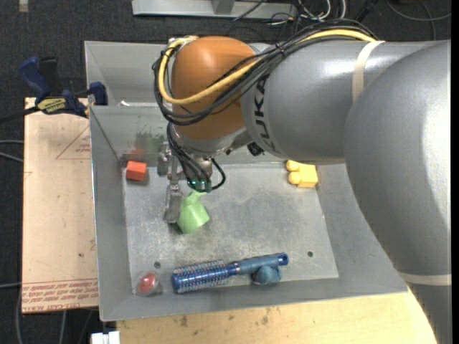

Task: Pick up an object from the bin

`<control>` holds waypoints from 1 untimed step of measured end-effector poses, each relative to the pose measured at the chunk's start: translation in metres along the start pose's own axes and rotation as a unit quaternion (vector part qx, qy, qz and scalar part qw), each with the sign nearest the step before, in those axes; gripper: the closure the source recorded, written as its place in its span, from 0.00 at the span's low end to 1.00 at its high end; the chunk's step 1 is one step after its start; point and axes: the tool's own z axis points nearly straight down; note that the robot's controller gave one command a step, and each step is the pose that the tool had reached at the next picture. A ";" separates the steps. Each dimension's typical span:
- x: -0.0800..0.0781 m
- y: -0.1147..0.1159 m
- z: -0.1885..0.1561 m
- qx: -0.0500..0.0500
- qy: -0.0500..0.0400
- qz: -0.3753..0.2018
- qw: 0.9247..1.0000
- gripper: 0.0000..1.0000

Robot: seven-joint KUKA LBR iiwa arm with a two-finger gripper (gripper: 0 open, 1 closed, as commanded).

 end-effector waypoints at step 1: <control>0.019 -0.078 0.070 0.001 -0.001 -0.142 0.990 0.00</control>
Offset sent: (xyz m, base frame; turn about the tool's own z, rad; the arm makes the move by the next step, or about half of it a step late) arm -0.0182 -0.0751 -0.0673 -0.2903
